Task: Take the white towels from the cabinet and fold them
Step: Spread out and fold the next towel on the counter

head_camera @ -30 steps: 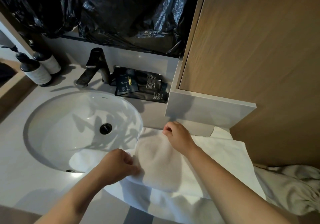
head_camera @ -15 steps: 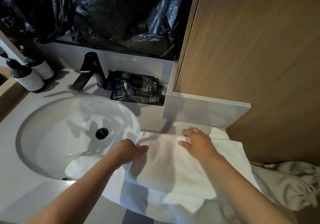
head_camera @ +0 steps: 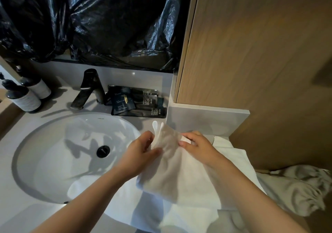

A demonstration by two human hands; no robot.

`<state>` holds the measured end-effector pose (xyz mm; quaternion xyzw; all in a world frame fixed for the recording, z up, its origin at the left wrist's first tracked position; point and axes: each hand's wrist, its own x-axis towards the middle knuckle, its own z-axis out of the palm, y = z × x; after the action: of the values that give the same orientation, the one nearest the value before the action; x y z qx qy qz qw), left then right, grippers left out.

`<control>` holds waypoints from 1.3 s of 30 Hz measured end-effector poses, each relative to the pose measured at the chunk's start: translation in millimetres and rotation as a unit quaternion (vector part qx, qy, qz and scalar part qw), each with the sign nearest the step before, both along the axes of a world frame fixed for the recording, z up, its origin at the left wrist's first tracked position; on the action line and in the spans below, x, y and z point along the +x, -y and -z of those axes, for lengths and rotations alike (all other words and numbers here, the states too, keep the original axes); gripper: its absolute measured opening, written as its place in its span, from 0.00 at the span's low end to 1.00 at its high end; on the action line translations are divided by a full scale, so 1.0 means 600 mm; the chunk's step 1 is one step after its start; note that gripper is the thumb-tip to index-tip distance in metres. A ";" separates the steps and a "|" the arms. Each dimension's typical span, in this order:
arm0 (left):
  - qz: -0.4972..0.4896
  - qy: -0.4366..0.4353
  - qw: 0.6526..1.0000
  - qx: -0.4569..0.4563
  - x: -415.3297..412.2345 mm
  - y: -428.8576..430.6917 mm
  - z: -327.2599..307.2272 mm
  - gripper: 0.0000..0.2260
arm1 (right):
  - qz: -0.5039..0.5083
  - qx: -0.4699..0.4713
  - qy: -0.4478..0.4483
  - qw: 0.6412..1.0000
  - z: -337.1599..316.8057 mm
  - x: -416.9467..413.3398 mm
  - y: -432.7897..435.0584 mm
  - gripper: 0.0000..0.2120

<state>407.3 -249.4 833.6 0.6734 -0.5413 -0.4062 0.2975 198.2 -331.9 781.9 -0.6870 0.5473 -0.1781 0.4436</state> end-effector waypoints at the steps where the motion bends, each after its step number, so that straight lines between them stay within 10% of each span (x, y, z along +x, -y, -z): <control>1: 0.015 -0.015 1.000 -0.008 0.000 0.001 -0.012 0.08 | 0.006 0.013 0.037 0.999 -0.011 0.003 -0.001 0.17; 5: 0.042 -0.038 0.997 -0.048 -0.006 0.005 -0.050 0.06 | 0.014 0.082 0.165 0.983 -0.055 0.000 -0.004 0.12; 17: 0.065 -0.038 0.988 -0.135 -0.009 0.062 -0.132 0.08 | 0.061 -0.197 0.114 0.972 -0.206 -0.049 -0.040 0.07; 24: 0.150 -0.059 0.978 -0.134 -0.002 0.076 -0.220 0.12 | 0.173 -0.385 0.099 0.901 -0.296 -0.098 -0.068 0.05; 28: 0.174 -0.119 0.965 -0.158 -0.016 0.081 -0.266 0.13 | 0.287 -0.483 0.196 0.804 -0.333 -0.086 -0.075 0.03; 39: 0.177 -0.234 0.915 -0.277 -0.118 0.072 -0.404 0.17 | 0.269 -0.537 0.109 0.792 -0.513 -0.184 -0.156 0.13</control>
<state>336.6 -292.9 1076.0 0.3427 -0.6571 -0.4319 0.5141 87.7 -238.3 1089.9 -0.6159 0.4742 -0.6291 -0.0058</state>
